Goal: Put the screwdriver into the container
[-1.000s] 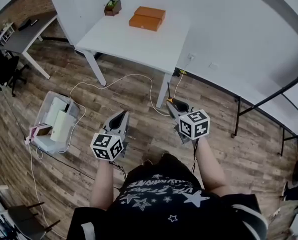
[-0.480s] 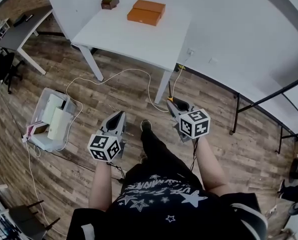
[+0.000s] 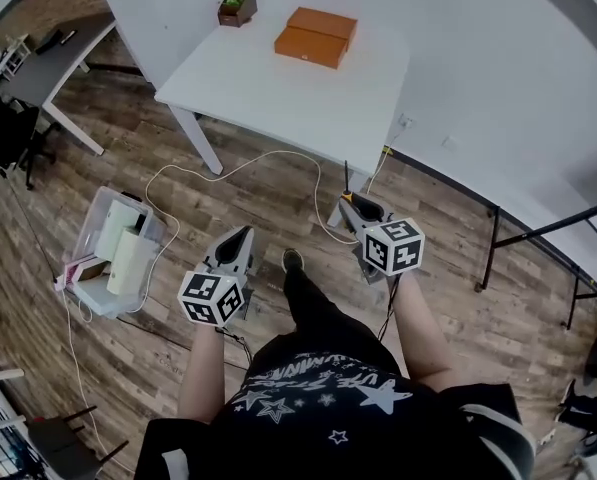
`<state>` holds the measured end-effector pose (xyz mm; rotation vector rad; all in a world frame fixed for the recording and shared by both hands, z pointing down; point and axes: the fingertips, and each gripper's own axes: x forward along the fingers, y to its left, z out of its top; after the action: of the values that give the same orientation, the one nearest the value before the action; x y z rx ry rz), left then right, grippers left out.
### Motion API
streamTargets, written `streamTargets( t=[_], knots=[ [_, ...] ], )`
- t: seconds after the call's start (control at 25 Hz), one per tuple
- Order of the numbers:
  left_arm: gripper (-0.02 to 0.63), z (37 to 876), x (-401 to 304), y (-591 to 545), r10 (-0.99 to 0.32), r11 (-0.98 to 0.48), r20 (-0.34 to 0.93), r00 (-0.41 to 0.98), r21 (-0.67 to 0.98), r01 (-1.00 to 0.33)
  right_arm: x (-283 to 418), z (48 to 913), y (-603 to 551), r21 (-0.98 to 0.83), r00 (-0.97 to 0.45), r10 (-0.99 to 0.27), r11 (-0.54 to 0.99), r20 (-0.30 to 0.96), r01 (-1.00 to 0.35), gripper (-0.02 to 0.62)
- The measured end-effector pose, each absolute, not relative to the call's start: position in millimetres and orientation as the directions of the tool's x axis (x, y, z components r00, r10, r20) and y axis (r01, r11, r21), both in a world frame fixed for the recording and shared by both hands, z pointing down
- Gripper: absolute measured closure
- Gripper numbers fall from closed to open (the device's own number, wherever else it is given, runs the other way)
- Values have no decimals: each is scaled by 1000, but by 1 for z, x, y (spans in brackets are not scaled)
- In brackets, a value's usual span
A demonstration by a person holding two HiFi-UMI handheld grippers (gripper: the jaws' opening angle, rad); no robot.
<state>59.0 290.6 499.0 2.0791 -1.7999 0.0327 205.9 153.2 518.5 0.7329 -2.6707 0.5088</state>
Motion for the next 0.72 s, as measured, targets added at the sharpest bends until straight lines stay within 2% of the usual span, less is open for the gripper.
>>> streamTargets(
  t=[0.72],
  knots=[
    [584,484,-92,37,-944,-80,288,163,280,-957,51,517,-110,-287,-822,-400,798,405,-530,503]
  ],
)
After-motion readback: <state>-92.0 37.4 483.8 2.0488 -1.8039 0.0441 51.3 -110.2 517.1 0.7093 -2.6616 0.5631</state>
